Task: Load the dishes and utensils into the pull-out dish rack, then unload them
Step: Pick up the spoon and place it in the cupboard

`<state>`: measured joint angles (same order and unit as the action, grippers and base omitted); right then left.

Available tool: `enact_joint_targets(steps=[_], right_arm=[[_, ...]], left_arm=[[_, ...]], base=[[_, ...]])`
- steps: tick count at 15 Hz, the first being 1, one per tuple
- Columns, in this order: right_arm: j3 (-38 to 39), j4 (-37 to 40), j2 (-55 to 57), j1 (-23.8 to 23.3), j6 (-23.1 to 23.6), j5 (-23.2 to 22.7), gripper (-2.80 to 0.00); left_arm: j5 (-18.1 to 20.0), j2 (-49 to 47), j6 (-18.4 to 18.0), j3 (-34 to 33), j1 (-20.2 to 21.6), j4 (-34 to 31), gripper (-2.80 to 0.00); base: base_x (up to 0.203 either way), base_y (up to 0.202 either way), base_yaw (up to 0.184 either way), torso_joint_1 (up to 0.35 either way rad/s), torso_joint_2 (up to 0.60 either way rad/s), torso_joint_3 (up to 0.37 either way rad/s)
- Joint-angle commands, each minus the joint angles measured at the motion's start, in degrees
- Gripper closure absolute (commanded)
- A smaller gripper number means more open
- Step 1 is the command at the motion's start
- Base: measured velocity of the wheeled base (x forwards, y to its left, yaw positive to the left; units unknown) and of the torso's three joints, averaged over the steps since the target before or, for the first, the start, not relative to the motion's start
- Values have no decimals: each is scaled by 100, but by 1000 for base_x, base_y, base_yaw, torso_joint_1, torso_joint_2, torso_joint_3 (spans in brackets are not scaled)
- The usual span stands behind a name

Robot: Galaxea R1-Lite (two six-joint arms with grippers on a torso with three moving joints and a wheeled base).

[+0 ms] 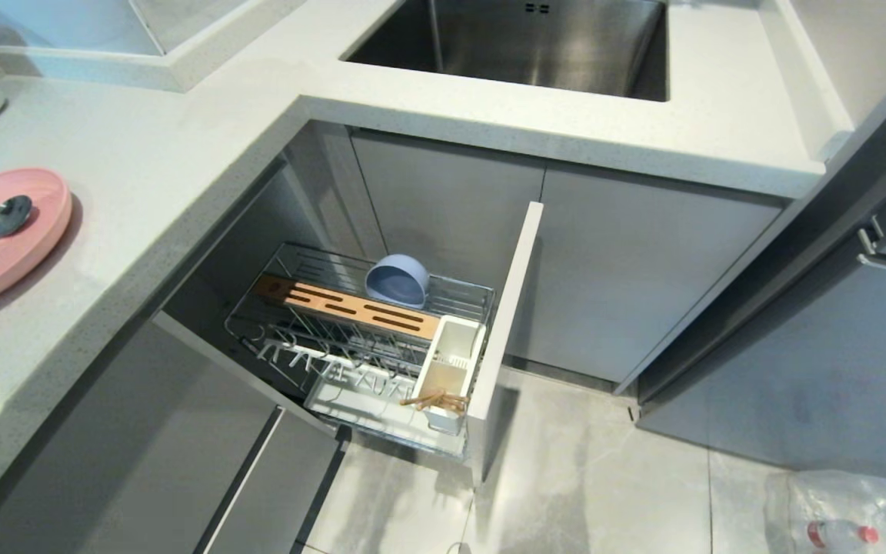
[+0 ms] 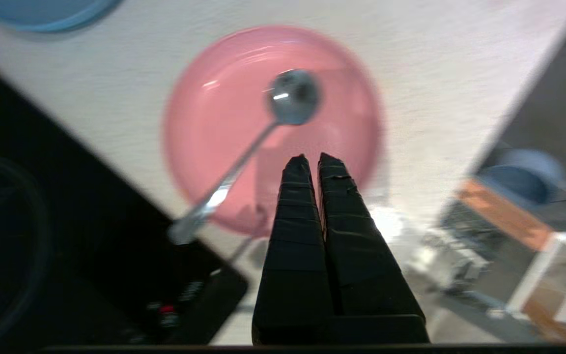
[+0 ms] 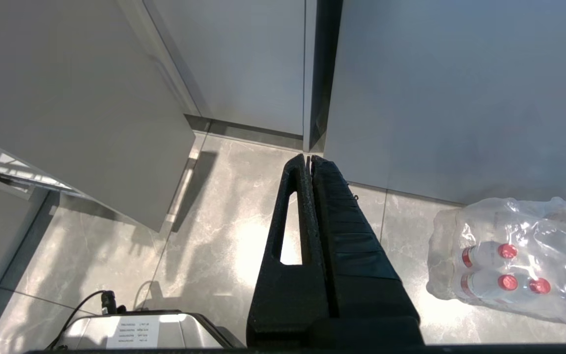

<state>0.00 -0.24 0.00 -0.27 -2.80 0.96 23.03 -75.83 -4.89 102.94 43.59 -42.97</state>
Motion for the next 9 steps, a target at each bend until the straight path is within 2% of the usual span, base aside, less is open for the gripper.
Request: enact_joint_targets(steps=[1, 3, 5, 6, 9], right_arm=[[0, -2, 9, 0, -9, 0, 0], [0, -2, 9, 0, -1, 0, 0], [0, -2, 9, 0, -1, 0, 0], [0, -2, 9, 0, -1, 0, 0], [0, -2, 9, 0, -1, 0, 0]], left_arm=[[13, -348, -255, -26, 315, -33, 0], [23, -624, -587, 5, 518, -52, 0], [32, -939, -831, 138, 528, -135, 0], [61, -1122, -1048, 271, 513, -277, 0], [458, -1526, -1904, 837, 525, -1132, 0]], base=[[0, 0, 0, 0, 0, 0], [0, 0, 0, 0, 0, 0], [0, 0, 0, 0, 0, 0], [0, 0, 0, 0, 0, 0], [0, 0, 0, 0, 0, 0]])
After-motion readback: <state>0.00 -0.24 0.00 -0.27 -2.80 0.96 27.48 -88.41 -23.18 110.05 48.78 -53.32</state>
